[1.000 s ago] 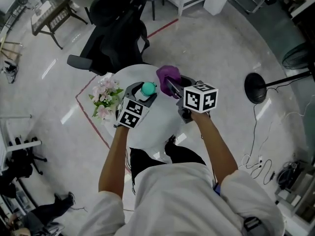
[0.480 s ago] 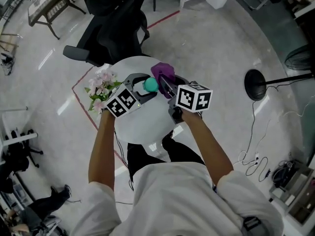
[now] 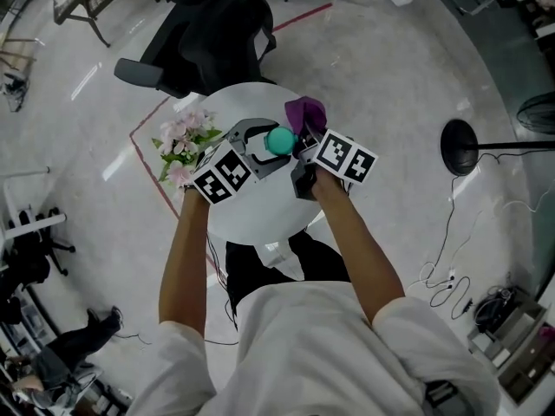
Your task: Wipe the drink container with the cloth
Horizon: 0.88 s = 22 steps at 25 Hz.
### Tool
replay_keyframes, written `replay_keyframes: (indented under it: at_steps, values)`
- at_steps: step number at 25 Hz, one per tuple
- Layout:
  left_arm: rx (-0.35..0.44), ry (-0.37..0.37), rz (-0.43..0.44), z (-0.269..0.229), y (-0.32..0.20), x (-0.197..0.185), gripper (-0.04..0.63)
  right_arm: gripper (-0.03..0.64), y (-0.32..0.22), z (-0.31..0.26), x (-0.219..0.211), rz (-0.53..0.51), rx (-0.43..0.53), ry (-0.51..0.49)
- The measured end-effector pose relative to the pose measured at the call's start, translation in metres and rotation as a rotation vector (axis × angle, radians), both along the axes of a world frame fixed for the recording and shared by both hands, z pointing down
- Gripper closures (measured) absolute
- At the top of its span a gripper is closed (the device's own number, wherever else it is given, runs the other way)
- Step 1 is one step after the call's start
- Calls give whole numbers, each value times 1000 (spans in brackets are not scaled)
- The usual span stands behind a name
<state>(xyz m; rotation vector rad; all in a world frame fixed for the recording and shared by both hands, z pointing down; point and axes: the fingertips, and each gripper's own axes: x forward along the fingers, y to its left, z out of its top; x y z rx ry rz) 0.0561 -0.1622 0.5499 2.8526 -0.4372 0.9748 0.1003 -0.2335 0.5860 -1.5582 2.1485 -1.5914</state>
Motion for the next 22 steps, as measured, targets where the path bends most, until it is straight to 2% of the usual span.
replay_keyframes:
  at_steps: [6, 9, 15, 22]
  values:
    - [-5, 28, -8, 1, -3, 2, 307, 526, 8, 47, -7, -57, -67, -62]
    - [-11, 43, -12, 0, -4, 2, 307, 526, 18, 69, -5, -27, -112, -120]
    - [-11, 59, -10, 0, -7, 3, 305, 526, 42, 119, 5, -26, -208, -22]
    - [-19, 75, 80, 2, -8, 3, 304, 526, 51, 144, 4, -69, -276, 19]
